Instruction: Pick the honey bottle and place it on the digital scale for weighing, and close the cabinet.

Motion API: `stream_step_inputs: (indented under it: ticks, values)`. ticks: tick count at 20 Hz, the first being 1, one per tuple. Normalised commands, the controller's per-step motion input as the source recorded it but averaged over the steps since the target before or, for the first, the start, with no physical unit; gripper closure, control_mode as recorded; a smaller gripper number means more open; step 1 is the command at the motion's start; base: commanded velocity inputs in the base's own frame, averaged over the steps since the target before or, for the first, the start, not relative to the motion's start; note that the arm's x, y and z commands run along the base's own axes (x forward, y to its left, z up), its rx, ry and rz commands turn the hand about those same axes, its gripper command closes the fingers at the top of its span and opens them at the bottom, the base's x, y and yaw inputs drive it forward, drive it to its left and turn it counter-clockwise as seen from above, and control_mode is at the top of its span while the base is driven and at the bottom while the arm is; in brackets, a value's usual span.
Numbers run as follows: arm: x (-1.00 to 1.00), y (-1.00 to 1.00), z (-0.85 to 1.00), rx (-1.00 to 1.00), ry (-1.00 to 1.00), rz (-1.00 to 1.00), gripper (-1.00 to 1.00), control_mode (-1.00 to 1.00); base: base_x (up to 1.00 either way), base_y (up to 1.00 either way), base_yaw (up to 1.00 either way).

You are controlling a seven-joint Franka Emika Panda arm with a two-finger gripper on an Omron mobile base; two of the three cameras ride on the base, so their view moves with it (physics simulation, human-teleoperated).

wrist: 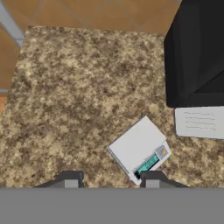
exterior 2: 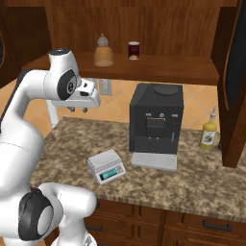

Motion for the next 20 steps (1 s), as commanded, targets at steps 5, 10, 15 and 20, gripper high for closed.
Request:
stream_step_inputs:
  ticks: [5,10,15,20]
  values:
    - [-0.63,0.00,0.00,0.00,-0.11,0.00,-1.00,-1.00,0.00,0.00,0.00]
    - [-0.86,0.01,0.51,0.00,-0.56,0.00,-1.00,-1.00,0.00,0.00,0.00]
    - [-0.41,-0.05,0.93,0.01,-0.49,0.00,-1.00,-1.00,0.00,0.00,0.00]
    - [-0.11,-0.05,0.76,0.01,-0.30,0.02,-1.00,-1.00,0.00,0.00,0.00]
